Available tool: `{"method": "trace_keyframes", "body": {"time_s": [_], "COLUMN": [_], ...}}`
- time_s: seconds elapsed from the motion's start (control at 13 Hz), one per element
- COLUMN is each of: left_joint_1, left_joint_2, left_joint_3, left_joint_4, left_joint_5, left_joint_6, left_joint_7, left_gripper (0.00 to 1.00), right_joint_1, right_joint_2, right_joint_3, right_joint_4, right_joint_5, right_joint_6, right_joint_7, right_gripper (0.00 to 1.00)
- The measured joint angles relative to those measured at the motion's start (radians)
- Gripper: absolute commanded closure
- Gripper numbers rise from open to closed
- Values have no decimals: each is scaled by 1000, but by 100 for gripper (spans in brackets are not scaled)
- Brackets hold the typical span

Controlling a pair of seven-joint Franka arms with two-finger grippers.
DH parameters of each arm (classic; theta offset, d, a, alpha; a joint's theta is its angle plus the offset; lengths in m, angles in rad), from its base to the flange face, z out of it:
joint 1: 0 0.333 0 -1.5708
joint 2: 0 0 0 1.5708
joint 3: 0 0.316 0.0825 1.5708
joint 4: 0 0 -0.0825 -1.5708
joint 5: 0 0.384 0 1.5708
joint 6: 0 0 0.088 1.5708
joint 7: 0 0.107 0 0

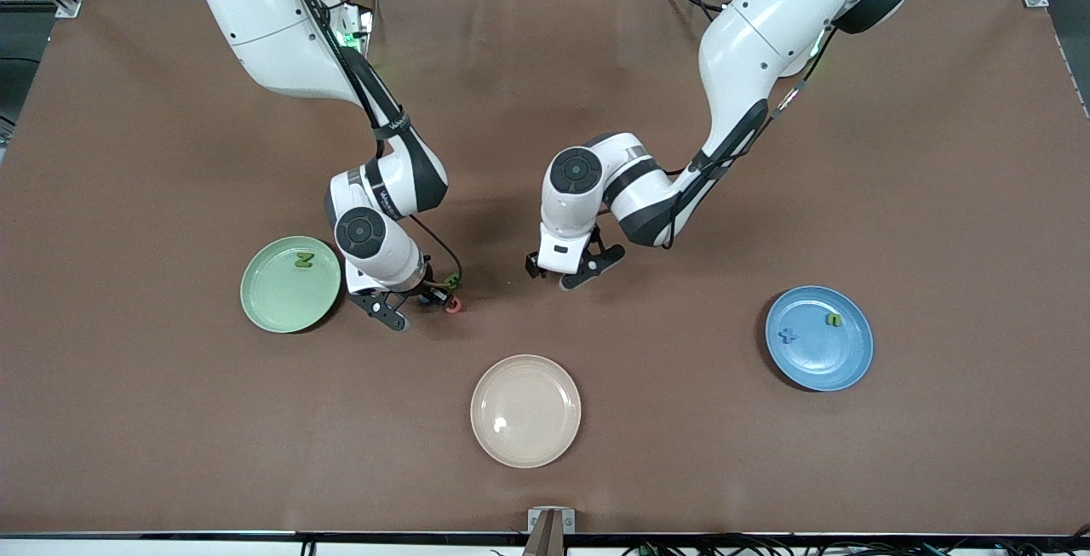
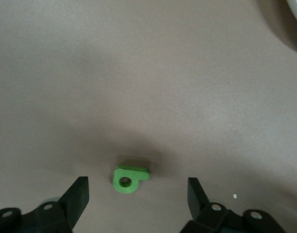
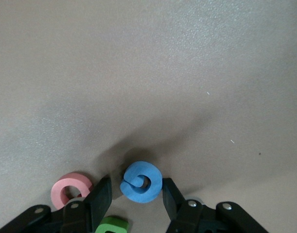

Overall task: Sort upper and lower case letters into plates
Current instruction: 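Carry the G to the green plate while the left gripper grasps the d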

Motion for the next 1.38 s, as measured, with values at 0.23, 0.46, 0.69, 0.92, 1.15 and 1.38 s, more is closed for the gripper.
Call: {"method": "trace_keyframes", "body": {"time_s": [0.23, 0.46, 0.69, 0.92, 1.15, 1.38], "left_joint_1": [-8, -12, -14, -16, -20, -19], "left_joint_2": [22, 37, 44, 46, 47, 48], "left_joint_3": [9, 10, 11, 12, 14, 22], "left_joint_4": [9, 13, 24, 31, 43, 54], "left_joint_5": [-19, -27, -36, -45, -47, -48], "left_joint_6": [-1, -13, -40, -46, -59, -66], "left_joint_7": [-26, -40, -59, -60, -60, -60], "left_gripper": [29, 33, 36, 60, 88, 99], "right_joint_1": [-2, -9, -27, -112, -274, -435], "right_joint_2": [-1, -9, -13, -64, -171, -227], "right_joint_3": [-1, -2, -8, -18, -23, -26], "right_joint_4": [0, 0, 3, 22, 25, -56], "right_joint_5": [0, 1, -1, -1, -1, -1], "right_joint_6": [-2, -12, -46, -190, -358, -347], "right_joint_7": [-6, -23, -51, -219, -510, -792], "right_gripper": [66, 98, 99, 99, 99, 98]}}
